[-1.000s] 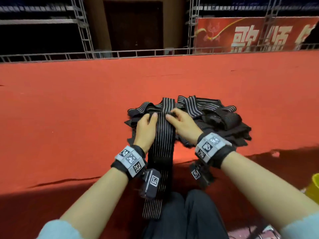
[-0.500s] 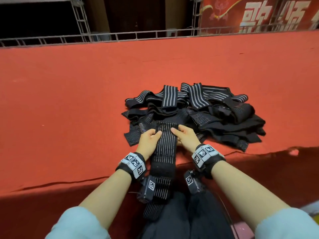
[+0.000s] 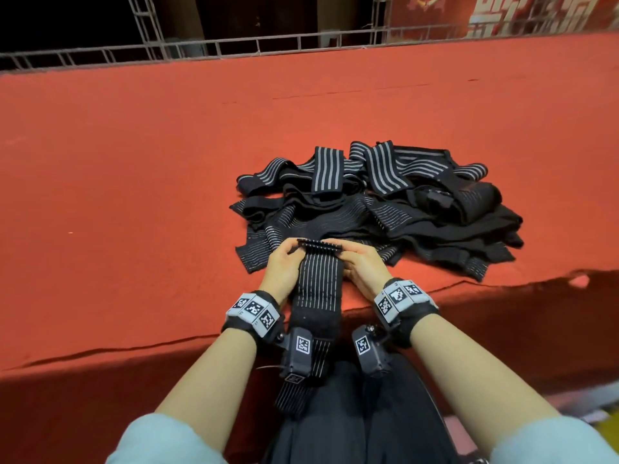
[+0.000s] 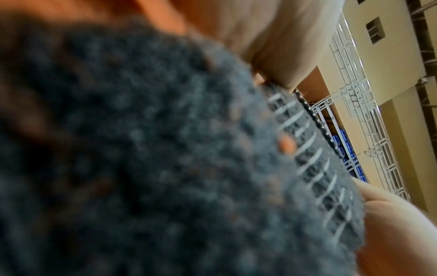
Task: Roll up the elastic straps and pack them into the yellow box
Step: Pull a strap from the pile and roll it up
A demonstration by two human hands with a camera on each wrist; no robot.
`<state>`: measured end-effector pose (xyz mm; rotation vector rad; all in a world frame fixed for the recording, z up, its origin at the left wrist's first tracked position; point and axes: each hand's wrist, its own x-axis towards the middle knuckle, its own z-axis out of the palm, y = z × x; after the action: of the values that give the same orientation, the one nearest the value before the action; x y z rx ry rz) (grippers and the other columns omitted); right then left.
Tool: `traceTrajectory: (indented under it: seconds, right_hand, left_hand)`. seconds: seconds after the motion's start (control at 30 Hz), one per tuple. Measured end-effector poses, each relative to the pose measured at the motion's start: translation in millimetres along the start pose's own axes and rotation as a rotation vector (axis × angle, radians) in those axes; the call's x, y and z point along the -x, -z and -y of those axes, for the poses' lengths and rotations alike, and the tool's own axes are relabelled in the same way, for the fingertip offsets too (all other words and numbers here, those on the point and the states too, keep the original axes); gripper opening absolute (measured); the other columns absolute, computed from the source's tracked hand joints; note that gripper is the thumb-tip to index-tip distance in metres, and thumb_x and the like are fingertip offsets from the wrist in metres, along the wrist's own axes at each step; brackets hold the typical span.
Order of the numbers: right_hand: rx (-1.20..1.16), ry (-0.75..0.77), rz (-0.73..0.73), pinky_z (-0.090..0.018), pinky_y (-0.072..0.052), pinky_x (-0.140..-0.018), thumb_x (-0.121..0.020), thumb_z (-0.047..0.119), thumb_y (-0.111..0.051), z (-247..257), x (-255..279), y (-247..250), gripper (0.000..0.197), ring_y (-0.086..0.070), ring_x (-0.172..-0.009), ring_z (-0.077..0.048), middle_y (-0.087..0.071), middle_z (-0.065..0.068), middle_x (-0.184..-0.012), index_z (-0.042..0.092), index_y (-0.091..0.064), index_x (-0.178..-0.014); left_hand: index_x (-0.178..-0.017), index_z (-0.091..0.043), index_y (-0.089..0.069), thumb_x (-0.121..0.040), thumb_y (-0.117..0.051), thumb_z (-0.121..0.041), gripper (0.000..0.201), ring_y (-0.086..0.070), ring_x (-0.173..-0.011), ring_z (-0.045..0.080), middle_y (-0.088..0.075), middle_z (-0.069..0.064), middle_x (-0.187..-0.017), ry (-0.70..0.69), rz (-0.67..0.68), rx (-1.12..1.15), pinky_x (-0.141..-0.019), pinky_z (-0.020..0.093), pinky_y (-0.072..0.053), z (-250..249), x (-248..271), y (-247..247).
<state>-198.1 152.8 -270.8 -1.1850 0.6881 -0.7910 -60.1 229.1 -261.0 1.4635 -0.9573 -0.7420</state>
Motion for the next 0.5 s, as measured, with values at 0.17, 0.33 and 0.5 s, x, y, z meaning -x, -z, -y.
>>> traceTrajectory:
  seconds: [0.17, 0.33, 0.5]
  right_hand:
    - [-0.026, 0.016, 0.011, -0.025, -0.054, -0.071, -0.085, -0.018, -0.036, -1.1, 1.1, -0.3, 0.041, -0.069, -0.086, -0.017, -0.074, -0.006, -0.091, 0.002, -0.072, -0.084]
    - [-0.054, 0.008, -0.02, -0.022, -0.051, -0.061, -0.086, -0.005, -0.048, 1.2, 0.6, -2.4, 0.026, -0.064, -0.074, -0.014, -0.071, -0.002, -0.081, 0.005, -0.07, -0.076]
    - [0.114, 0.097, -0.009, -0.02, -0.045, -0.05, -0.086, -0.001, -0.061, -14.6, -3.9, 6.4, 0.041, -0.06, -0.067, -0.011, -0.064, -0.006, -0.097, 0.03, -0.066, -0.113]
  left_hand:
    - [-0.087, -0.015, -0.065, -0.091, -0.04, 0.004, 0.032, -0.057, -0.069, 0.014, -0.065, -0.001, -0.079, 0.052, 0.012, 0.101, -0.062, 0.028, -0.048, 0.2, 4.4, 0.8]
    - [-0.079, -0.02, -0.069, -0.091, -0.049, -0.017, 0.024, -0.059, -0.068, 0.016, -0.063, 0.002, -0.079, 0.149, 0.043, 0.213, -0.061, 0.029, -0.045, -2.9, 3.4, 1.0]
    - [-0.138, -0.032, -0.047, -0.095, -0.056, -0.01, 0.049, -0.057, -0.115, 0.012, -0.06, 0.004, -0.125, 0.065, 0.107, 0.102, -0.099, 0.029, -0.048, 10.1, 1.3, 2.4]
